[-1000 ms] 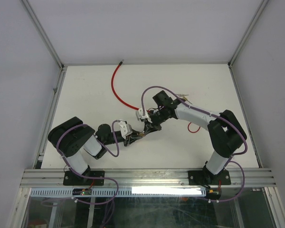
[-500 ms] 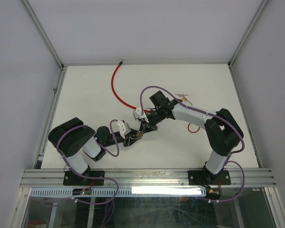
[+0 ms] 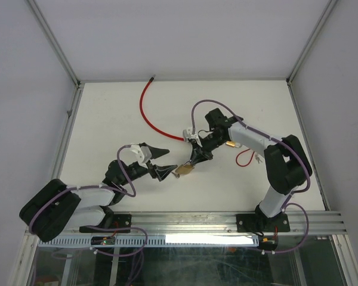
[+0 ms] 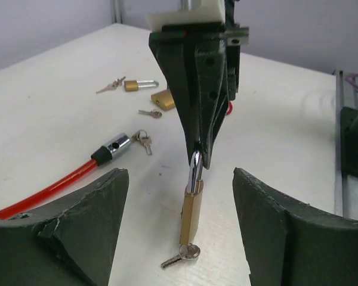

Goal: Lock with the key
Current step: Lock the lock.

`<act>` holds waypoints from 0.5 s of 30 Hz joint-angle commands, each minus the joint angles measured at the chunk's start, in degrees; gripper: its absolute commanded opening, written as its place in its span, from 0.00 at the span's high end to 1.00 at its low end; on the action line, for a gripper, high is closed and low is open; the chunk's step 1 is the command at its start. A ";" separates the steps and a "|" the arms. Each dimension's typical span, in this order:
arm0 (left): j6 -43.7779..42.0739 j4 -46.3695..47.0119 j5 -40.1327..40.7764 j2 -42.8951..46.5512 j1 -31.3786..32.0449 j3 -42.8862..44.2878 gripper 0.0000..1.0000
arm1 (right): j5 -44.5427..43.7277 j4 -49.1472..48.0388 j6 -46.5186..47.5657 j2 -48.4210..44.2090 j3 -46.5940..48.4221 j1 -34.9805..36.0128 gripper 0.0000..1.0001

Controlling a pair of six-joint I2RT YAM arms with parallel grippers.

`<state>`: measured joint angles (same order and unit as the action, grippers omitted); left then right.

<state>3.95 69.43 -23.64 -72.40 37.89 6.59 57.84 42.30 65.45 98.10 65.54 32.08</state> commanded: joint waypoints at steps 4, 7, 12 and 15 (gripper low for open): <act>5.45 -10.92 2.78 13.64 0.23 -2.28 0.26 | 0.82 9.28 0.94 -4.70 4.21 -3.86 1.00; 6.86 -10.65 3.61 15.39 0.27 -3.28 0.23 | 2.28 10.07 1.08 -6.52 4.10 -6.25 1.00; 7.69 -9.47 2.79 13.32 0.28 -3.15 0.23 | 4.66 11.15 1.91 -8.53 3.87 -9.08 1.00; 7.68 -8.38 1.78 10.94 0.30 -2.67 0.23 | 5.23 11.47 2.05 -9.18 3.97 -10.09 1.00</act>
<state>9.89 58.65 -21.10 -59.20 37.89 3.70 56.34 52.64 66.52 93.08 66.87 22.96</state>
